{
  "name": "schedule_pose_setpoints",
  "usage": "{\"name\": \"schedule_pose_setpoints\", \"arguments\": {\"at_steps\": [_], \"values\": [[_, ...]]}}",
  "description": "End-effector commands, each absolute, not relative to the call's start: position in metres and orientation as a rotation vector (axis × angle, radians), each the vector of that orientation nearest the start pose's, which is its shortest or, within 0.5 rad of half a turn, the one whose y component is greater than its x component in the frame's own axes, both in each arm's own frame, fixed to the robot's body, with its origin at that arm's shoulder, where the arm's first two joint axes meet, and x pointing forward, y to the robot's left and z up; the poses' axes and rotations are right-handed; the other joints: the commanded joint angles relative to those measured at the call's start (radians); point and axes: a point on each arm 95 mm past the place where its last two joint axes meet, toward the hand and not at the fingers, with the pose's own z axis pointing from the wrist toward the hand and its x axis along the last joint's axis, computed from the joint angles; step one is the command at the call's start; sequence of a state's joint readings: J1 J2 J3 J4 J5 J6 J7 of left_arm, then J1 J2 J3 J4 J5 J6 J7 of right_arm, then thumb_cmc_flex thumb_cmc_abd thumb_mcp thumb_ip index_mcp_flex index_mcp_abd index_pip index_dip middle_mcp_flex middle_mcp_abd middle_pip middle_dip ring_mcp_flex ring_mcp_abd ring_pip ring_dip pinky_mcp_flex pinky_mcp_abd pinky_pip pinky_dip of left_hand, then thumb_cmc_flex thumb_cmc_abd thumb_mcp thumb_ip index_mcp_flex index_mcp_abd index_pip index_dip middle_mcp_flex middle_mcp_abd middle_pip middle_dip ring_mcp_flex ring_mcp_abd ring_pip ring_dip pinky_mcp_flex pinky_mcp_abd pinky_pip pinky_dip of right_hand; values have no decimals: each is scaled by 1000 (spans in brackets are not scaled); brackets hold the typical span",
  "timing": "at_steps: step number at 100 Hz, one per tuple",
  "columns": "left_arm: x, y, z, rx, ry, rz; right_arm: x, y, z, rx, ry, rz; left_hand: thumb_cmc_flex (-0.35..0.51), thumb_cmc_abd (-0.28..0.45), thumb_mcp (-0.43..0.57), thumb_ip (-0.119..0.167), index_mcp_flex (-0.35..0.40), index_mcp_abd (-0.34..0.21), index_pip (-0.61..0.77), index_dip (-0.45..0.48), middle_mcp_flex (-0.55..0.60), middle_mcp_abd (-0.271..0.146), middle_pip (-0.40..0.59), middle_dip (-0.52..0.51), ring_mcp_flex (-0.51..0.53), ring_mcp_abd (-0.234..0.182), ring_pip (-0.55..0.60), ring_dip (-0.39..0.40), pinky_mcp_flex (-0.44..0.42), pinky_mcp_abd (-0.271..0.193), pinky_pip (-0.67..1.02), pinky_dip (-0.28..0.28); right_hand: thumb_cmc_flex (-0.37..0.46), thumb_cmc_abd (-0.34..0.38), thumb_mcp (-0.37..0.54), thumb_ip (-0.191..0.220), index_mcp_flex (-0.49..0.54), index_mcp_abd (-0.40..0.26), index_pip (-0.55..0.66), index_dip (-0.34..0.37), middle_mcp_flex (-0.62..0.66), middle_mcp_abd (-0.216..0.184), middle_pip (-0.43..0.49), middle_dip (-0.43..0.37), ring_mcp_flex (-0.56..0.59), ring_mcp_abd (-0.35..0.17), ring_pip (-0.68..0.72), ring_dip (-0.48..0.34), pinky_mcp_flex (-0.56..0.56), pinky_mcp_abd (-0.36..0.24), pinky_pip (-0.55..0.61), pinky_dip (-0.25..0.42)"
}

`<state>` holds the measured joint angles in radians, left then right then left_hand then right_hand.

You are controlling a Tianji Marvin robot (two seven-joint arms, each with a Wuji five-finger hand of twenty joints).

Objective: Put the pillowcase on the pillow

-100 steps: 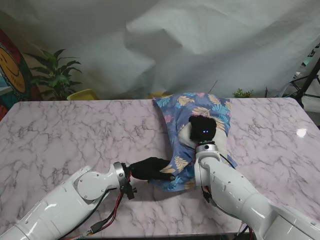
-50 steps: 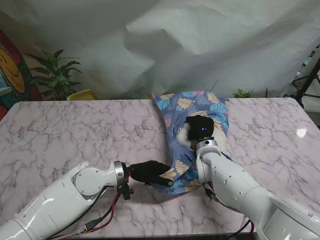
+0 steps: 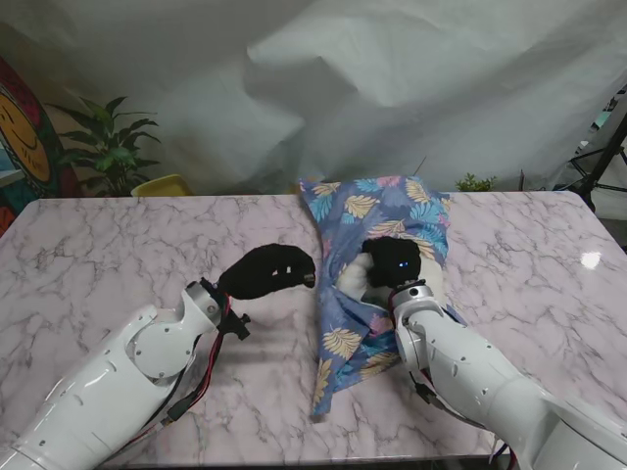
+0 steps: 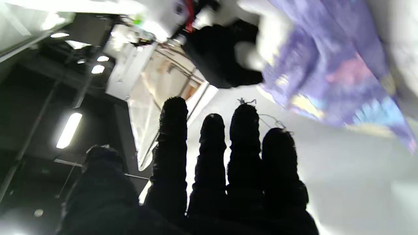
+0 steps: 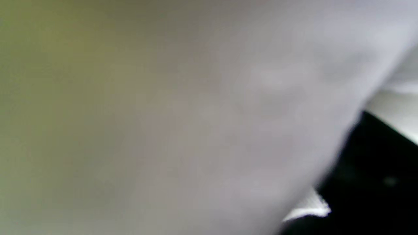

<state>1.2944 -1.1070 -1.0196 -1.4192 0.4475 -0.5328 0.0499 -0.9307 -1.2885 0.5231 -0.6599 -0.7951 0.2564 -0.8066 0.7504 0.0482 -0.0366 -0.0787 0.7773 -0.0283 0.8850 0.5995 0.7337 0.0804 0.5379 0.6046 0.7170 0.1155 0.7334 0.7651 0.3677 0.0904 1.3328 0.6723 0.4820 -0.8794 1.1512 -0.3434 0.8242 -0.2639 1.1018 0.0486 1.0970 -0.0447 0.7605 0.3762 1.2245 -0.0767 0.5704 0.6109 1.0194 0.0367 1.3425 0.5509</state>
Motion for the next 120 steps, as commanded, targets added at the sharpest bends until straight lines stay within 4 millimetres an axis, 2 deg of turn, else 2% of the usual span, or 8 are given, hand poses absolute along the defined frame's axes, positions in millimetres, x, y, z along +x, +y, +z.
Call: {"name": "schedule_pose_setpoints", "arguments": {"at_steps": [1,8,22,39,51,59,102,120], "values": [[444,-76,-273,-1163,1517,-2305,500,27,-386,791,1238,1330,87,37,5,33,-74,-18,-76,-39,-71,-14,-44,-28,-73,-14,-88,-40,-67,-17,-99,-43,-27,68,19,-4,-29,-54,57,33,-34,14,39,2,95,-83,176,12,-25,-30,-35,-15],[458,-80,-274,-1131,1478,-2254,496,28,-385,787,1236,1355,201,34,1,23,-169,-14,-154,-86,-176,-12,-92,-64,-166,-21,-203,-101,-160,-1,-257,-69,-34,69,17,-5,-52,-57,52,40,-56,6,32,0,88,-82,123,2,-64,17,-79,-36],[493,-93,-289,-1063,1539,-2120,486,27,-383,732,1257,1445,401,1,-1,12,-311,-11,-245,-134,-343,-41,-148,-147,-342,-20,-377,-240,-295,-16,-521,-149,31,52,59,13,-44,-103,63,51,-32,-26,6,-32,92,-98,88,1,-84,32,-109,-62],[523,-105,-309,-1085,1584,-2044,470,24,-381,649,1375,1638,463,3,-4,12,-380,14,-318,-173,-449,-58,-154,-185,-490,-30,-425,-294,-379,-57,-628,-204,244,30,128,65,83,-198,88,110,38,-116,-27,-29,80,-120,144,-18,-100,34,-128,-108],[532,-110,-316,-1081,1585,-2032,459,22,-381,590,1442,1719,452,13,-9,12,-417,28,-353,-189,-513,-72,-153,-203,-554,-42,-430,-326,-406,-79,-683,-247,263,7,163,64,156,-246,106,244,66,-164,-29,-25,79,-142,162,-7,-110,25,-138,-120],[534,-113,-318,-1070,1586,-2032,455,20,-381,585,1450,1757,409,18,-7,15,-437,41,-378,-195,-520,-73,-168,-226,-588,-48,-428,-349,-402,-87,-748,-294,275,5,166,65,187,-250,83,425,70,-175,-30,-21,79,-147,158,-3,-112,26,-137,-124],[510,-111,-355,-1052,1875,-2129,462,22,-376,608,1383,1817,176,55,7,40,-486,46,-490,-237,-533,-96,-287,-291,-627,-80,-550,-455,-400,-142,-1107,-382,273,9,162,64,194,-263,95,473,67,-180,-42,-31,75,-157,138,-16,-129,32,-151,-130],[512,-107,-375,-1125,1949,-2092,462,28,-373,587,1383,1854,169,50,11,42,-526,64,-517,-243,-554,-94,-351,-293,-639,-45,-584,-461,-401,-140,-1173,-374,271,11,160,65,189,-265,93,488,59,-182,-53,-36,72,-163,115,-36,-150,47,-166,-137]]}}
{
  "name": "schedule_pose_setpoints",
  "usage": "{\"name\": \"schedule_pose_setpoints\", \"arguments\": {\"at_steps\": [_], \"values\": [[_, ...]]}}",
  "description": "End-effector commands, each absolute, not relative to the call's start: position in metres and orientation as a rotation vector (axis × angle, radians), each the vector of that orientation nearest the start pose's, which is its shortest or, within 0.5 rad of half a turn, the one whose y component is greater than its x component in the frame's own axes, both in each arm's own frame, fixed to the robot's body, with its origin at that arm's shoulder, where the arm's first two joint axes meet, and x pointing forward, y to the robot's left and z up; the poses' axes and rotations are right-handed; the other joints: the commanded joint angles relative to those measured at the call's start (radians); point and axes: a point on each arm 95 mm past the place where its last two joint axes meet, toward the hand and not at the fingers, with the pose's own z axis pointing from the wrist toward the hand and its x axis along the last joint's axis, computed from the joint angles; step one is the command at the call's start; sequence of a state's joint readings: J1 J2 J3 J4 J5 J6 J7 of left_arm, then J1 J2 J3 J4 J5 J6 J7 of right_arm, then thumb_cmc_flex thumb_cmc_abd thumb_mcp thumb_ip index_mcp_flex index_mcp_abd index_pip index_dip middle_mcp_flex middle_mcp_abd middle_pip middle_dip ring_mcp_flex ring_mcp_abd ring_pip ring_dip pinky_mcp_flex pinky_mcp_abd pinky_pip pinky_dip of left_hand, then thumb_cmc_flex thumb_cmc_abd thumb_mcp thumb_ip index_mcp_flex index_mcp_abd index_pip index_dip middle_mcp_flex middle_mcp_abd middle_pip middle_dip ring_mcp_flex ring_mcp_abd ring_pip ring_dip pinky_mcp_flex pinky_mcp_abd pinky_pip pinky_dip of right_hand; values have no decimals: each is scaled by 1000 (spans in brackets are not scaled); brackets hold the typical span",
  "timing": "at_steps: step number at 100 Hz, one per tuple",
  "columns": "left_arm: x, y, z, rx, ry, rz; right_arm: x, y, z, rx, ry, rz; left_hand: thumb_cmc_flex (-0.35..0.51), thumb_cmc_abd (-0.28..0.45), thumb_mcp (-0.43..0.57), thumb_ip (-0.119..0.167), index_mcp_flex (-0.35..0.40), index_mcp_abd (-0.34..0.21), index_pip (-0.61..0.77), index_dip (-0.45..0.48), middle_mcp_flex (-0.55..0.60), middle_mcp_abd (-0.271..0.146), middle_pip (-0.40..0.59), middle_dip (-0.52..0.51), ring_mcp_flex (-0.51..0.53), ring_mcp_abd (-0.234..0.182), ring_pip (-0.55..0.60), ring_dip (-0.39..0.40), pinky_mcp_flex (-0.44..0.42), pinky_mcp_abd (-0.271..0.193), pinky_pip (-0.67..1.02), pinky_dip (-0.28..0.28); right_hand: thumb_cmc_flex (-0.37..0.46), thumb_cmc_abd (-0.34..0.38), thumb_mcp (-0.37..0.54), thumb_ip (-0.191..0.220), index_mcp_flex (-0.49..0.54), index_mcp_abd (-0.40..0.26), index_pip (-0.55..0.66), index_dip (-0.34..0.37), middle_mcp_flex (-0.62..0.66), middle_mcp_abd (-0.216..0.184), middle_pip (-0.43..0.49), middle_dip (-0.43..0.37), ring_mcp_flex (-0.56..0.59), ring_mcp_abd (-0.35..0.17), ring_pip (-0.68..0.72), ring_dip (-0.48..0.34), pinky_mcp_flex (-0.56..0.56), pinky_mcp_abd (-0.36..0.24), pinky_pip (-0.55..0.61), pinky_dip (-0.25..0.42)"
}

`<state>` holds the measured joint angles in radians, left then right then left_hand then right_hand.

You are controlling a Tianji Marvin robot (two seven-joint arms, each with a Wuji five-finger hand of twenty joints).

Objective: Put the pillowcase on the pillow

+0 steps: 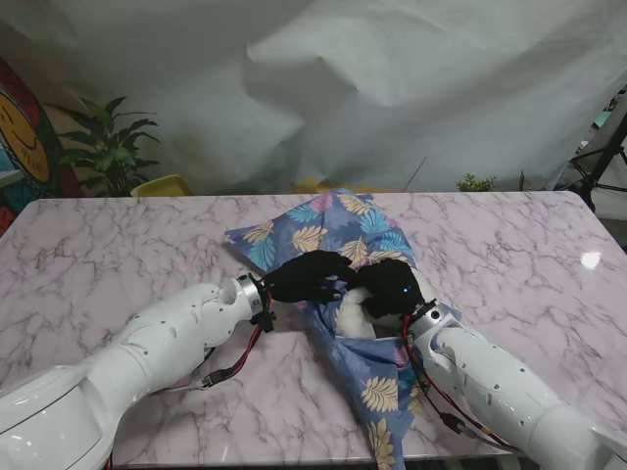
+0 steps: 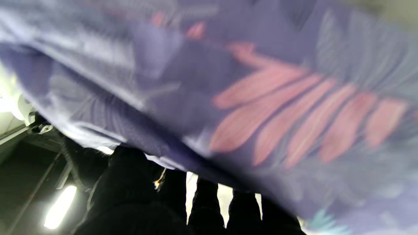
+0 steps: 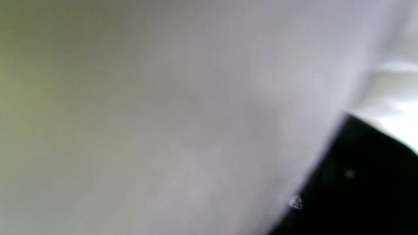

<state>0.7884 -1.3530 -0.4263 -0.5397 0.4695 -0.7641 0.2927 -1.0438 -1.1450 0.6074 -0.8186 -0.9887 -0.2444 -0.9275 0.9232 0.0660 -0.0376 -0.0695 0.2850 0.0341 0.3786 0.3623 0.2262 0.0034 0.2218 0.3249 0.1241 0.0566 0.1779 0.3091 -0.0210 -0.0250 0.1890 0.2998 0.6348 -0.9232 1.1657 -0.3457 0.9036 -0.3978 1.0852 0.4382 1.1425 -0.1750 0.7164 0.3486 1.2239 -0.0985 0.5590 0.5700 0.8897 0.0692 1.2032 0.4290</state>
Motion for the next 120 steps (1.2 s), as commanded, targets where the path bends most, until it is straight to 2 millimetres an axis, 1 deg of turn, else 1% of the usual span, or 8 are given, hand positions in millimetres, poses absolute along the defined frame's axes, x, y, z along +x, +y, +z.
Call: {"name": "schedule_pose_setpoints", "arguments": {"at_steps": [1,19,29,35,68,87,107,120], "values": [[512,-107,-376,-1133,1952,-2089,462,28,-372,585,1384,1854,-2,32,13,33,-36,3,-12,-6,-48,-17,-37,-13,-46,19,-27,-4,-12,-22,-29,0,118,56,145,67,107,-131,107,100,11,-51,-11,-9,72,-143,123,2,-24,18,-29,-16],[512,-101,-392,-1259,1995,-2033,454,31,-361,568,1438,1815,15,30,14,33,-56,8,-20,-3,-62,4,-70,0,-19,124,25,18,19,48,6,37,-72,7,139,8,-154,-154,107,-259,-135,-27,-90,21,-14,-134,-36,-29,-136,88,-96,-54],[512,-98,-398,-1315,2002,-2012,448,30,-352,577,1458,1776,18,32,13,34,-67,12,-25,-2,-64,9,-75,6,-4,139,33,18,28,63,23,46,-236,49,143,18,-271,-43,-20,-233,-282,-17,-65,0,-112,-94,-218,-99,-249,141,-139,-82],[512,-96,-400,-1347,2008,-1999,444,30,-345,573,1473,1739,20,32,13,34,-75,14,-29,-3,-65,10,-77,10,-4,146,33,17,24,69,31,50,-348,112,135,147,-334,22,-152,-79,-371,11,-80,-3,-195,-58,-260,-152,-323,166,-155,-100],[506,-88,-399,-1407,1961,-1928,411,18,-305,680,1549,1558,22,44,10,36,-94,20,-47,2,-60,71,-69,33,132,198,81,40,59,147,129,71,-569,303,-75,135,-685,290,-389,-207,-802,146,-103,-22,-656,128,-287,-312,-663,185,-244,-179],[500,-82,-387,-1383,1913,-1866,375,6,-283,781,1539,1408,10,48,10,40,-110,22,-77,-5,-63,82,-64,29,133,214,79,46,51,178,140,49,-527,352,-141,151,-655,295,-411,-232,-821,179,-111,-34,-722,153,-259,-332,-693,181,-253,-185],[491,-77,-377,-1366,1908,-1782,349,1,-283,990,1464,1262,-10,55,10,43,-119,50,-135,-4,-68,118,-70,28,182,226,112,67,95,219,213,44,-402,510,-119,189,-334,229,-273,-107,-374,118,-44,20,-295,71,-164,-219,-462,157,-124,-133],[480,-77,-374,-1370,1902,-1755,347,-1,-296,1147,1457,1180,-16,59,10,44,-124,69,-158,9,-66,148,-59,35,222,236,149,87,142,256,344,56,-362,567,-188,118,-274,213,-196,-181,-297,133,-36,54,-185,82,-167,-155,-390,149,-99,-103]]}}
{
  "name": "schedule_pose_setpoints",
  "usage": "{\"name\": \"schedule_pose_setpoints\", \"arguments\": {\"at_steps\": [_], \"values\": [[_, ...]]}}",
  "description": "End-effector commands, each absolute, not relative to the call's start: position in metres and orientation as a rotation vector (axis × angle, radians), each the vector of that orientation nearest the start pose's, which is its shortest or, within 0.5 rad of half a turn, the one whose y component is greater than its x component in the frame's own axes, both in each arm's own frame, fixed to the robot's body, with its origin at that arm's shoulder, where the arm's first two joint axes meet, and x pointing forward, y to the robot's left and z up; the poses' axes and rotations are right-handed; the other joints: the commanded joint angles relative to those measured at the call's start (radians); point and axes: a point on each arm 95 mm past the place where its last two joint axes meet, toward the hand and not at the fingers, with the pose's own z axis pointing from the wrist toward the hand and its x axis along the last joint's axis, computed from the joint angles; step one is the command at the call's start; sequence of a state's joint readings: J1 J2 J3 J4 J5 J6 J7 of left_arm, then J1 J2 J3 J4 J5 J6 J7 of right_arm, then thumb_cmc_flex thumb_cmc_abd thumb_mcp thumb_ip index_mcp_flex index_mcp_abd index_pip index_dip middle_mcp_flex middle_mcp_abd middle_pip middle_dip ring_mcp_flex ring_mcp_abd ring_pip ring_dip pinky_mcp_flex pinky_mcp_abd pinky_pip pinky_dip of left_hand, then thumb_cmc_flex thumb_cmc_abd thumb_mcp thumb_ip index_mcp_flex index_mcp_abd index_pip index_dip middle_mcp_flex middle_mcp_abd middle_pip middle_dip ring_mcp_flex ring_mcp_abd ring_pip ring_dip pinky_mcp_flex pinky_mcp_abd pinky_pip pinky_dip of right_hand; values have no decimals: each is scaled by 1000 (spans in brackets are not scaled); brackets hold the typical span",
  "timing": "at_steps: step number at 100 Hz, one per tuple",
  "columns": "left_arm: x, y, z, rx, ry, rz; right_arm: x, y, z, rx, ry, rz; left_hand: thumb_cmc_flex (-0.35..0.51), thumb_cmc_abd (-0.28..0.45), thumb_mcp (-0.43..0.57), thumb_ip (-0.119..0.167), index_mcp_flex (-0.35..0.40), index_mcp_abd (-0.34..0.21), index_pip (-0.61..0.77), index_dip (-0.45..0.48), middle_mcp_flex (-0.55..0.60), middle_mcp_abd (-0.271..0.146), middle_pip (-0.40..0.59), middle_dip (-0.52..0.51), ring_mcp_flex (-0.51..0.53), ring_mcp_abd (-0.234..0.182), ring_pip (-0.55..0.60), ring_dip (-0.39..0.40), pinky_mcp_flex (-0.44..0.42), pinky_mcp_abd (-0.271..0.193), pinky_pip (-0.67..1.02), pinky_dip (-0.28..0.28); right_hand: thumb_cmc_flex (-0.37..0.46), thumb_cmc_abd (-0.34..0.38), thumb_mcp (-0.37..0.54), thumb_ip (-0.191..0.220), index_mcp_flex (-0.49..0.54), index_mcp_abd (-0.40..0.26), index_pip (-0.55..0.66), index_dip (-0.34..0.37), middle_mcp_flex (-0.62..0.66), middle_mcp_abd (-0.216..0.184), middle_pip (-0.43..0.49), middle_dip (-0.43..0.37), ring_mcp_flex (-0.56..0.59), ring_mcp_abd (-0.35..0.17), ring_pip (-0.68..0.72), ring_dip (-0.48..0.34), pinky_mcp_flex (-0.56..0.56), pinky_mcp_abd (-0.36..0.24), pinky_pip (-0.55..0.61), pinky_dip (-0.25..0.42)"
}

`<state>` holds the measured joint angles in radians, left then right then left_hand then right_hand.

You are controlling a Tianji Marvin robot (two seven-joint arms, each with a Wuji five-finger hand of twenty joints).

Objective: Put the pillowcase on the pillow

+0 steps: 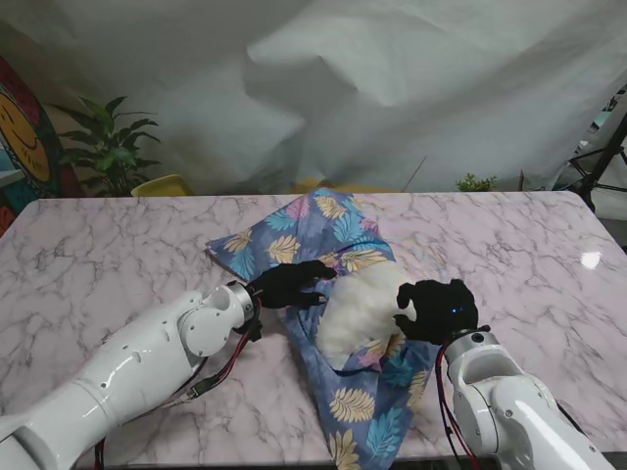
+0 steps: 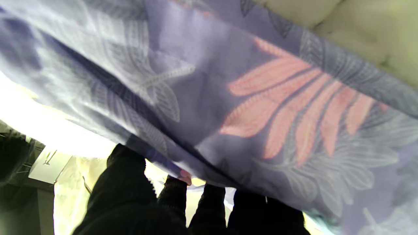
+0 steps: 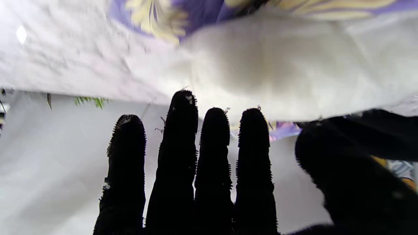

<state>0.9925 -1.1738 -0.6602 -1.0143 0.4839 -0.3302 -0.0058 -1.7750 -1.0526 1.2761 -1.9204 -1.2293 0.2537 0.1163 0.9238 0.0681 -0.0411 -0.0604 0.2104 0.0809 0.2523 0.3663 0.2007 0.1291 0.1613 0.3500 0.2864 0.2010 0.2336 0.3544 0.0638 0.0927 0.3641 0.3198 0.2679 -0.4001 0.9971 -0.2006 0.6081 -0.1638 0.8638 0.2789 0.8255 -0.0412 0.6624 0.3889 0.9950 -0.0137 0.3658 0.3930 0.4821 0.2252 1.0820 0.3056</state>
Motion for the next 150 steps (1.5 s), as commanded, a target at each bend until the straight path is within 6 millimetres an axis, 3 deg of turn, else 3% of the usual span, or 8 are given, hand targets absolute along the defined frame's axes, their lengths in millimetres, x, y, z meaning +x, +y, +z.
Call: {"name": "schedule_pose_setpoints", "arguments": {"at_steps": [1,21,41,70,83,96,114,150], "values": [[479,-78,-374,-1371,1902,-1754,347,-1,-297,1156,1456,1174,-17,57,13,35,-50,24,-33,6,-40,25,3,10,64,92,96,43,62,139,178,36,2,48,-22,-26,22,-20,26,-22,20,0,18,14,48,-2,27,23,20,-7,23,21],[464,-80,-370,-1381,1917,-1773,369,-2,-322,1251,1418,1192,-27,57,12,35,-34,22,-40,13,-32,33,21,11,77,65,117,53,93,141,303,56,-11,87,-35,59,8,21,-34,11,-8,23,-15,-5,37,21,-19,22,22,-5,15,27],[448,-84,-365,-1332,1920,-1826,396,3,-336,1288,1379,1234,-30,53,12,35,24,14,-13,27,4,36,92,23,129,86,139,56,145,126,432,96,4,76,-25,55,5,26,-42,26,-15,26,-15,-14,30,24,-24,20,22,3,16,27],[439,-94,-334,-1019,1715,-1992,410,8,-338,1267,1323,1256,12,-52,19,26,307,-96,208,79,191,-48,195,44,180,-53,247,173,166,-91,786,238,18,64,-15,21,0,18,-31,3,-24,22,-6,-24,14,21,-30,12,4,5,14,25],[443,-100,-317,-908,1635,-2035,409,6,-338,1260,1330,1247,-28,-66,20,36,135,-89,98,-11,-17,-41,44,-31,-91,20,30,56,-40,93,362,101,16,65,-14,22,-3,18,-29,-3,-27,20,-9,-28,10,19,-29,11,1,3,15,25],[449,-106,-302,-872,1750,-2001,408,6,-338,1257,1327,1250,-92,-130,25,41,-67,-73,-172,-110,-106,1,-184,-203,-262,50,-186,-73,-81,241,-40,-6,20,61,-13,19,-2,15,-26,-9,-23,20,-7,-29,11,16,-27,10,-2,2,16,26],[456,-121,-301,-863,1934,-1956,409,8,-339,1248,1329,1263,-103,-211,34,44,-76,-85,-302,-353,-122,10,-200,-338,-284,59,-247,-199,-39,336,-264,9,25,57,-13,8,-1,9,-20,-20,-21,16,-7,-30,10,13,-26,10,-4,4,15,27],[465,-127,-321,-900,2152,-1849,398,1,-325,1225,1271,1218,-169,-248,22,25,-72,-141,-289,-365,-121,-7,-200,-337,-294,53,-270,-303,-46,399,-295,-2,28,60,-21,-4,6,3,-7,-39,-8,12,-9,-31,7,12,-27,8,-10,4,11,27]]}}
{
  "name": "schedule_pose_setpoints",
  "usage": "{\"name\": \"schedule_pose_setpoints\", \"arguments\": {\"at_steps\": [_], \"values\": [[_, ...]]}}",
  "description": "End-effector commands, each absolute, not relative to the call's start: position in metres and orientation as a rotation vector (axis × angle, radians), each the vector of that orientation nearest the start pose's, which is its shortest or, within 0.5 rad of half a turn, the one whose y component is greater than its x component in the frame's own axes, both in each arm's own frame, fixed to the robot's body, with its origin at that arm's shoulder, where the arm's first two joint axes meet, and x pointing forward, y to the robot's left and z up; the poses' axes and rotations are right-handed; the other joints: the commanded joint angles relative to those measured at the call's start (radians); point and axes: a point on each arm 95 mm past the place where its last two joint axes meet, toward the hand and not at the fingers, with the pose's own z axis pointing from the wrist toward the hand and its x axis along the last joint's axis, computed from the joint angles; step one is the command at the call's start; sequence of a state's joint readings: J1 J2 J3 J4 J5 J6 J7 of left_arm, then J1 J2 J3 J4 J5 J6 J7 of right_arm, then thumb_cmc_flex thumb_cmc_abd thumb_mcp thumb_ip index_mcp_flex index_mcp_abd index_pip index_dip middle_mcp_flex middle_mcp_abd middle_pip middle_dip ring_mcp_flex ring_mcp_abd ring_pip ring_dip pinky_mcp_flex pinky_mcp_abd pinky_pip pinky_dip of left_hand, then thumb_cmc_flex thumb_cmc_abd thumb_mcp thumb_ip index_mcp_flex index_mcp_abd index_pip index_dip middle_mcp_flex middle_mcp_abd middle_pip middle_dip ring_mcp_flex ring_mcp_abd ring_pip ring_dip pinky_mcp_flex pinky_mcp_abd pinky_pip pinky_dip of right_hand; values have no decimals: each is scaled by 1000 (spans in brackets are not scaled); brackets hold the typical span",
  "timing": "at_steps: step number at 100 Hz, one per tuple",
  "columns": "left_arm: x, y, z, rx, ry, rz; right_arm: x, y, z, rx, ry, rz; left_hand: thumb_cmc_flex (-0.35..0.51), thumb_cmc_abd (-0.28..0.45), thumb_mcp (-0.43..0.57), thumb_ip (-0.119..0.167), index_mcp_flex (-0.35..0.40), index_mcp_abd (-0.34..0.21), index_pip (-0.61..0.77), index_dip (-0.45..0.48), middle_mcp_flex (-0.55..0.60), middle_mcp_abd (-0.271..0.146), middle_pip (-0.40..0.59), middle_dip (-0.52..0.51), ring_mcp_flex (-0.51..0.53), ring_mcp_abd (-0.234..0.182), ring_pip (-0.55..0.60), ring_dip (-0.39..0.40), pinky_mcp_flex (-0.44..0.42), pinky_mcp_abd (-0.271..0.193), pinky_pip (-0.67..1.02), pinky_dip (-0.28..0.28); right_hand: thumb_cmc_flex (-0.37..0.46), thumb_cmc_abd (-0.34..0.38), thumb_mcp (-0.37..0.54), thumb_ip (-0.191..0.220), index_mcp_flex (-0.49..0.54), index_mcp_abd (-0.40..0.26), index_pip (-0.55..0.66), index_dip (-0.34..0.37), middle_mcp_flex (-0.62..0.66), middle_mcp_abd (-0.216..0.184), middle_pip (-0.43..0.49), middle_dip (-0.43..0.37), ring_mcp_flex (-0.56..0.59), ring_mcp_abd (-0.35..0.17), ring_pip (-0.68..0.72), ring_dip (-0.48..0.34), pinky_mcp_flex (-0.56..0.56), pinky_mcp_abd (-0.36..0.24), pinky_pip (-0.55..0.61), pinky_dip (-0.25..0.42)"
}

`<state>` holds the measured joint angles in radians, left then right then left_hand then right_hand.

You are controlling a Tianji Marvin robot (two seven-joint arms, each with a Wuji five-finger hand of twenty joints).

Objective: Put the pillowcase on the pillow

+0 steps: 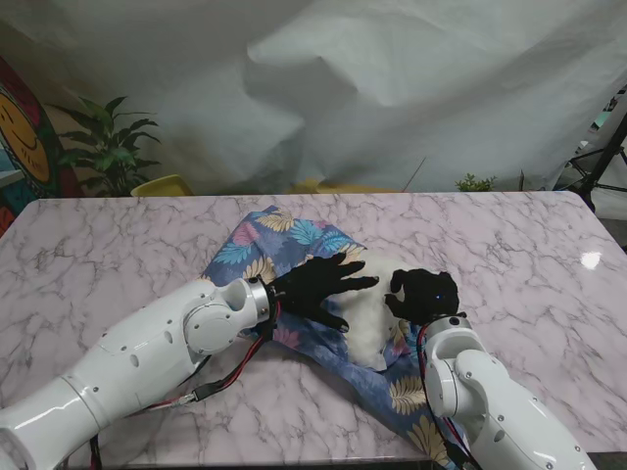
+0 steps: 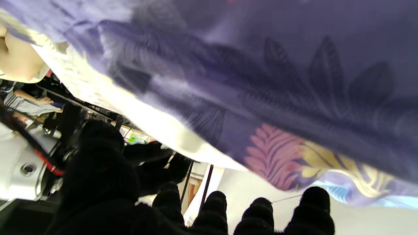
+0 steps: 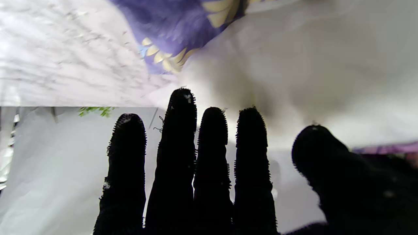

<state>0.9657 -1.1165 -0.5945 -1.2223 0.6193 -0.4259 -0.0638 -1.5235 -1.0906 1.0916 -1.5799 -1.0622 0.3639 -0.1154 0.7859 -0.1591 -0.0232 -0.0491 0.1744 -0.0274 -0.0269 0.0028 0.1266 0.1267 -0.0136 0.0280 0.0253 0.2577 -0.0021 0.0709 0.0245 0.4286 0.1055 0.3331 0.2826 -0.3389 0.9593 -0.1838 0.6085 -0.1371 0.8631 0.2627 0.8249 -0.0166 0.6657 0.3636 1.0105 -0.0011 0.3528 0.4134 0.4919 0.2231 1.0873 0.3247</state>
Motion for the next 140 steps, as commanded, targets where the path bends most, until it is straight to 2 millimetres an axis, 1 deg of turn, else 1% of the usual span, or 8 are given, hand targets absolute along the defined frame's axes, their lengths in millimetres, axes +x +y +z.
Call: {"name": "schedule_pose_setpoints", "arguments": {"at_steps": [1,27,52,71,84,94,109,140], "values": [[465,-127,-321,-899,2154,-1847,397,1,-324,1224,1266,1215,-29,-23,5,14,-36,-34,-9,0,-47,-5,-25,-15,-34,-4,-34,-21,-7,63,-37,-15,14,-1,16,-21,7,-24,-6,-23,-8,-12,-12,-6,-9,0,-15,-12,-20,6,5,8],[470,-135,-336,-863,2225,-1783,374,-9,-307,1188,1217,1170,73,-45,50,23,-38,-79,-28,-22,-45,-24,-25,-15,-21,-14,13,80,78,52,13,8,20,1,5,-24,15,-28,-3,-34,2,-11,-17,-6,-5,-5,-12,-11,-24,-1,4,9],[474,-141,-349,-811,2296,-1710,364,-14,-313,1177,1314,1173,164,-71,247,15,-37,-114,-29,-23,-40,-58,-18,11,221,-67,317,382,243,-153,530,138,26,-3,3,-27,11,-34,-2,-42,0,-19,-28,-6,-14,-18,-18,-12,-33,-10,-2,7],[478,-140,-354,-743,2317,-1650,359,-20,-318,1111,1473,1204,215,-88,384,4,41,-140,47,83,-19,-75,89,507,325,-237,731,763,272,-351,993,233,1,-105,126,35,-35,-34,-71,48,-73,-38,-66,-28,-93,-53,-79,-53,-92,-49,-40,-12],[479,-139,-356,-727,2298,-1658,356,-24,-319,1052,1650,1194,233,-44,352,0,227,-120,441,272,-16,-102,220,897,368,-325,974,958,330,-465,1167,260,-46,-198,176,23,-125,-30,-123,33,-204,-33,-96,-41,-220,-66,-137,-102,-166,-94,-76,-36],[481,-137,-357,-723,2264,-1665,355,-25,-323,1041,1736,1217,319,-22,84,6,331,-98,779,372,0,-105,345,1048,410,-344,1039,997,367,-501,1218,250,-67,-233,162,13,-209,-19,-159,9,-323,-9,-76,-33,-322,-67,-121,-128,-216,-128,-94,-44],[482,-136,-359,-727,2208,-1708,362,-21,-333,996,1787,1241,268,-17,38,6,384,-70,1171,452,32,-112,530,1002,457,-349,1081,995,404,-532,1258,251,-99,-232,136,8,-259,-28,-166,-7,-386,-21,-35,-24,-395,-94,-33,-134,-250,-161,-100,-44],[486,-130,-356,-740,2111,-1699,378,-3,-356,1067,1990,1347,237,3,53,-10,343,-9,1290,541,41,-106,630,942,500,-366,1110,979,467,-586,1290,242,-255,10,-164,28,-70,-276,-106,28,-441,-3,22,-4,-514,-88,72,-93,-387,-170,-146,-62]]}}
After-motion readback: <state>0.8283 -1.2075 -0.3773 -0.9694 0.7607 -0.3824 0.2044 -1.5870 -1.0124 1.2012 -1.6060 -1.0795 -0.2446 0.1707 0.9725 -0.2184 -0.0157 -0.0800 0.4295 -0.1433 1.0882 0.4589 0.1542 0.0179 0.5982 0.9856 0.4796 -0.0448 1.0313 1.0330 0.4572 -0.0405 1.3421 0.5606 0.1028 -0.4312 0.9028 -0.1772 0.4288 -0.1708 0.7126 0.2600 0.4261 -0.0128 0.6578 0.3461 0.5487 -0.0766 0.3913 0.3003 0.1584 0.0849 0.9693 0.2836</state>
